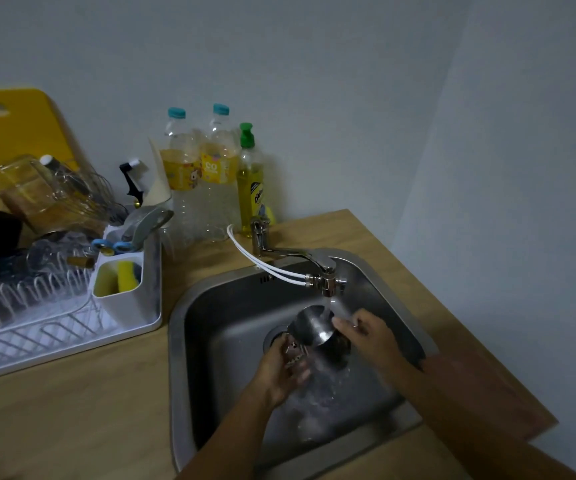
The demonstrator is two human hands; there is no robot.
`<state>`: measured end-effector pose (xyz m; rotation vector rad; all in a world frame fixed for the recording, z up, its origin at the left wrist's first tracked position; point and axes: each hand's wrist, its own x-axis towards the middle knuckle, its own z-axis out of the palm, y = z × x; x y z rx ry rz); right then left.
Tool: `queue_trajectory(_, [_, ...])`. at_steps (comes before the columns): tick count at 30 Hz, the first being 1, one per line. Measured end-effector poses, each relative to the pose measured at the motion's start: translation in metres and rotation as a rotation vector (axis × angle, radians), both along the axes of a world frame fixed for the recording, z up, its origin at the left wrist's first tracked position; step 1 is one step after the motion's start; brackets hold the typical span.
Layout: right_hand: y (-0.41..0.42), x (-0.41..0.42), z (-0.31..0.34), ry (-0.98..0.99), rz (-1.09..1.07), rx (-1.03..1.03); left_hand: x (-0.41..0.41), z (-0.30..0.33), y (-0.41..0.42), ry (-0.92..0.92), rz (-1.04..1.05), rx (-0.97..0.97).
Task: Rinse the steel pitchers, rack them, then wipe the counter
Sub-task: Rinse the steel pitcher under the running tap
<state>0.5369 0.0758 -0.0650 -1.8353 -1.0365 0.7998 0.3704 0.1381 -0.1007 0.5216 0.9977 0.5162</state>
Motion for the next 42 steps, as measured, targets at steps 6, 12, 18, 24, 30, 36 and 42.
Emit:
queue_trajectory(6, [0.009, 0.008, -0.008, 0.461, -0.068, -0.270, -0.009, 0.003, -0.007, -0.003, -0.094, 0.149])
queue_trajectory(12, [0.008, 0.003, -0.024, 0.497, -0.120, -0.413, -0.016, -0.002, -0.010, 0.129, -0.098, 0.196])
queue_trajectory(18, [-0.008, 0.000, -0.021, 0.434, -0.037, -0.425, -0.018, -0.015, -0.012, 0.191, -0.121, 0.163])
queue_trajectory(24, [-0.016, 0.005, -0.022, 0.270, -0.013, -0.428, -0.010, -0.020, -0.017, 0.196, -0.152, 0.108])
queue_trajectory(30, [-0.015, 0.011, -0.019, 0.209, -0.041, -0.446, -0.003, -0.018, -0.018, 0.160, -0.198, 0.114])
queue_trajectory(36, [-0.011, 0.018, -0.016, -0.026, 0.041, -0.371, 0.011, -0.006, -0.017, 0.116, -0.327, 0.244])
queue_trajectory(42, [-0.009, 0.027, -0.009, -0.342, 0.074, -0.295, 0.027, 0.003, -0.010, 0.123, -0.326, 0.256])
